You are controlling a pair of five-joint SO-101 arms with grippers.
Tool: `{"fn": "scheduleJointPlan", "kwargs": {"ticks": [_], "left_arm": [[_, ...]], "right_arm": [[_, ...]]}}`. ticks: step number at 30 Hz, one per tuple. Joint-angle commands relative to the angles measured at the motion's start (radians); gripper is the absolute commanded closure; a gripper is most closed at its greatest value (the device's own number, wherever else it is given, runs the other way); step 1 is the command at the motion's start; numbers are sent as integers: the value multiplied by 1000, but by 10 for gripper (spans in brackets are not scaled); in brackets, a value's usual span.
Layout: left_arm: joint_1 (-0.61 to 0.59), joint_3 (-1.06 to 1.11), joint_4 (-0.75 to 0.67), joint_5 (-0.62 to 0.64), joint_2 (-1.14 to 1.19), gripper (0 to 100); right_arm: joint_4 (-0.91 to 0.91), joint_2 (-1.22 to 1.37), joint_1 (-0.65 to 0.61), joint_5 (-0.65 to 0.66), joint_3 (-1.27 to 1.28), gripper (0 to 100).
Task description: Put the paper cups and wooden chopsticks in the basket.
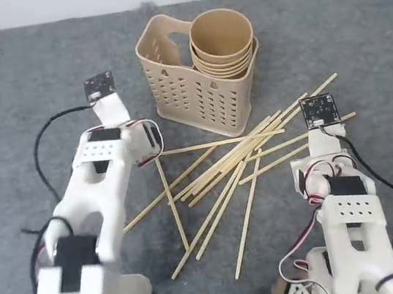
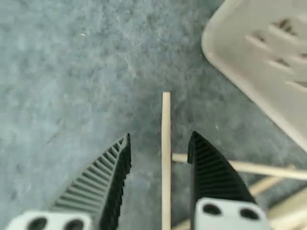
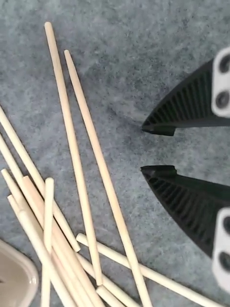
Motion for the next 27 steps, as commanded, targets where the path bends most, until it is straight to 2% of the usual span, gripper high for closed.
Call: {"fn": "scheduleJointPlan", "kwargs": {"ticks": [1,5,12,20,27], "left_arm": [[8,-51,-52,11,26,809],[11,-58,-52,11,35,818],[32,-61,-52,11,38,964],[46,-59,-51,11,38,870],[29,-61,-25,12,38,867]], "right_arm": [[-22,2,-21,23,-5,876],[-24,2,-21,23,-5,876],[-19,2,-21,23,-5,876],[-18,2,-21,52,-3,876],[-4,2,-21,61,-3,876]]}}
